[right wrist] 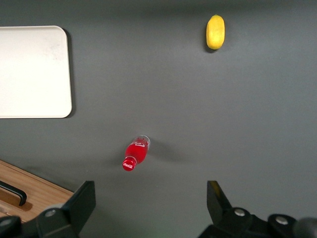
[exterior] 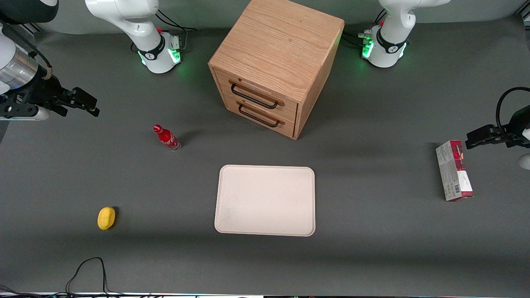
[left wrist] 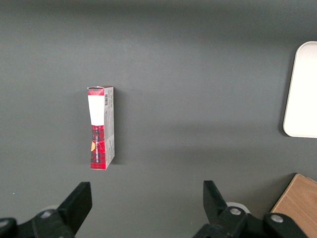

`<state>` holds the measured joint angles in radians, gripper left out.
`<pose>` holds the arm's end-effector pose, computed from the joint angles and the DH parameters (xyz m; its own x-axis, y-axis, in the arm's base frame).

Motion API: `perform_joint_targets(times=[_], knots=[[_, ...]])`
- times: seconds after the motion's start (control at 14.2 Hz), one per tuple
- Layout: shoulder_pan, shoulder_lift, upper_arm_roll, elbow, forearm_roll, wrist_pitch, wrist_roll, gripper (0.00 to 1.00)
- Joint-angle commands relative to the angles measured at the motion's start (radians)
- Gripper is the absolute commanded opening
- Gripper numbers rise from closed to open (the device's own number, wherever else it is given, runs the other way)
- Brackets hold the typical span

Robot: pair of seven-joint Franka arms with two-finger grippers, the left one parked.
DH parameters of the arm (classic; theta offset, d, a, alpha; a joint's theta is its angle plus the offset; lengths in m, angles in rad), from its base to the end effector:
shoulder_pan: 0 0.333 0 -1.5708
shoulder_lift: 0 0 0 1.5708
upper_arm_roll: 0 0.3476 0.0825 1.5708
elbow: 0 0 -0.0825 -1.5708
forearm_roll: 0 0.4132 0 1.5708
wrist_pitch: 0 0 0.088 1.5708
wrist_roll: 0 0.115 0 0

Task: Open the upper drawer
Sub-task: 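Move the right gripper toward the upper drawer's dark bar handle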

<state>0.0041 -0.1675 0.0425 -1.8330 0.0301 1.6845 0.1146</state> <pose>0.5320 0.0297 0.6192 0.9973 -0.0718 0.0161 -0.0714 -0.9971 -0.0249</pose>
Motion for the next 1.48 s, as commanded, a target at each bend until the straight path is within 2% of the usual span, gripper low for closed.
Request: perform_joint_targets(times=[0.0,0.35,0.56,1.06,1.27,1.34,1.41], knots=[[0.007,-0.003,-0.003,0.018,-0.019,-0.023,0.011,1.0],[0.025,0.077,0.035,0.099,-0.013,-0.023,0.014,1.0],[0.036,0.118,0.146,0.156,-0.007,-0.023,0.028,1.0],[0.056,0.25,0.486,0.279,-0.015,-0.035,-0.013,1.0],[0.057,0.286,0.572,0.278,-0.009,-0.046,-0.279,1.0],[0.056,0.316,0.577,0.276,0.016,-0.048,-0.338,1.0],[0.056,0.345,0.577,0.276,0.074,-0.055,-0.372,1.0]])
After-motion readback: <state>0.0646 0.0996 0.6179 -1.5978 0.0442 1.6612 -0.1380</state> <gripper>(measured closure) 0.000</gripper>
